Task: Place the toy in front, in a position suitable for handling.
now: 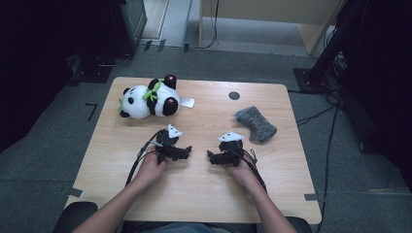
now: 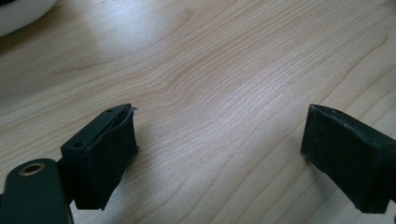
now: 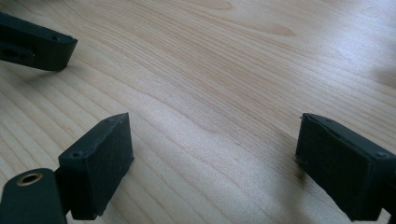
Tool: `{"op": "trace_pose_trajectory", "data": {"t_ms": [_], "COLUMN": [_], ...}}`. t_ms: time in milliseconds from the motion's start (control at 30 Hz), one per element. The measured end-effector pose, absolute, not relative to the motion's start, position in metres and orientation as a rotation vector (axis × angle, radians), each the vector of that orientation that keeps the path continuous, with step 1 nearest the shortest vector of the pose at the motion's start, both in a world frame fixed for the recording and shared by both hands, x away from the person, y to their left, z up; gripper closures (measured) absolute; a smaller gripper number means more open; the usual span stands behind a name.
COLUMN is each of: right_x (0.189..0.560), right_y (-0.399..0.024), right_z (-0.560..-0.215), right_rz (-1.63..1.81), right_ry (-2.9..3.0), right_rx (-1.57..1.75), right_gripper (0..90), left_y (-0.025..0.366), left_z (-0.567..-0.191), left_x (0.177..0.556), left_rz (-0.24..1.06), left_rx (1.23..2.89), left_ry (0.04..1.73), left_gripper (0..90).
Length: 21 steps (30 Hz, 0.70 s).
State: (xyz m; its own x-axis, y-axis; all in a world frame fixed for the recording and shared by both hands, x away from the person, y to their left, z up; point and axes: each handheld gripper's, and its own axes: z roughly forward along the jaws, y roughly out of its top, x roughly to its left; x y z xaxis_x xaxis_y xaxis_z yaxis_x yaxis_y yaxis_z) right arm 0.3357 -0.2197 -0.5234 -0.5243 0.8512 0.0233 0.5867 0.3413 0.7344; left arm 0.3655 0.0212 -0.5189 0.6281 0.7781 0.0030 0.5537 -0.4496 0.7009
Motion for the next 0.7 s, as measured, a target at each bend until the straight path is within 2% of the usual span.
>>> {"op": "trace_pose_trajectory", "data": {"t_ms": [433,700], "right_x": [0.3355,0.336], "right_y": [-0.2204,-0.2208], "right_z": [-0.5234,-0.5236], "right_rz": [1.0,0.998], "right_ry": [2.247,2.242], "right_rx": [1.269,1.272], "right_gripper": [11.0,10.3], "left_y": [0.0199,0.0257], "left_z": [-0.5189,-0.5188], "left_x": [0.3654,0.3664], "left_rz": [0.434,0.408], "left_rx": [2.171,2.194], "left_ry": [1.048,0.984], "left_gripper": [9.6,9.7]}}
